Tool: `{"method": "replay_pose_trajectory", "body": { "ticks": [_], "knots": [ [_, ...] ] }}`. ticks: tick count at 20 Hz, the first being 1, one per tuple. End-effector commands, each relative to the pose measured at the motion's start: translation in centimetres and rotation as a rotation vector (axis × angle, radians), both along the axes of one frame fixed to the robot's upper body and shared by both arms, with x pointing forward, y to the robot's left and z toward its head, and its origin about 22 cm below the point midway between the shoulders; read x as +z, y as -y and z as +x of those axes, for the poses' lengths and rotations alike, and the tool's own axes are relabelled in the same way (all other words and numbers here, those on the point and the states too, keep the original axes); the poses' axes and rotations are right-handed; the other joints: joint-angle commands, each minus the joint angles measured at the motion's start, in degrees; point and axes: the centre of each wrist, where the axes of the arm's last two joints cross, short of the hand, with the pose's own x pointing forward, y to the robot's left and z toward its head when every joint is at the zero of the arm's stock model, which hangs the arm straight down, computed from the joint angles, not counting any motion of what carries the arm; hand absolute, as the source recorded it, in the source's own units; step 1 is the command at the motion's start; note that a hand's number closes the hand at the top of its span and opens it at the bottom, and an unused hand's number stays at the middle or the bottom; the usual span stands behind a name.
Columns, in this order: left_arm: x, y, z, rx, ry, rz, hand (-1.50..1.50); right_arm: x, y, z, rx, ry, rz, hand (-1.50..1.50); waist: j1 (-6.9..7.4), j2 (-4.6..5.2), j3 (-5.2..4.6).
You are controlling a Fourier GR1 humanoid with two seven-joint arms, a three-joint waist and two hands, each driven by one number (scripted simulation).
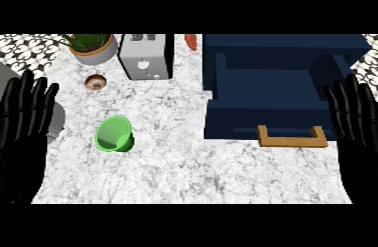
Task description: Pick up the cup, place it into the drawer and close the drawer
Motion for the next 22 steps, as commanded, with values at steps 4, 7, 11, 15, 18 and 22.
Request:
{"method": "replay_pose_trajectory", "body": {
  "ticks": [4, 7, 11, 15, 18, 22],
  "knots": [
    [0.0, -2.1, 1.1, -0.336, 0.026, 0.015, -1.5, 0.0, 0.6, -0.3, 0.008, 0.018, 0.044, -1.5, -1.37, 2.16, 0.33],
    [-2.7, -3.3, 2.0, -0.407, -0.193, -0.136, -1.5, -0.4, -0.7, 0.6, 0.115, -0.122, -0.022, -1.5, -1.0, 2.77, 0.2],
    [-3.4, -7.4, 3.9, -0.452, -0.223, -0.188, -1.5, -0.1, 0.6, 1.3, 0.124, -0.161, -0.021, -1.5, -1.06, 2.39, 0.33],
    [-5.3, -8.2, 5.6, -0.454, -0.268, -0.186, -1.5, -0.5, 0.9, 3.8, 0.134, -0.145, 0.001, -1.5, -0.8, 2.27, 0.38],
    [-5.6, -8.5, 7.2, -0.413, -0.3, -0.132, -1.5, -0.4, 2.5, 3.9, 0.134, -0.159, -0.015, -1.5, -0.93, 2.22, 0.38],
    [-9.5, -10.0, 8.6, -0.392, -0.364, -0.145, -1.5, 1.0, 0.7, 5.1, 0.132, -0.138, -0.002, -1.5, -1.15, 2.31, 0.35]
  ]
}}
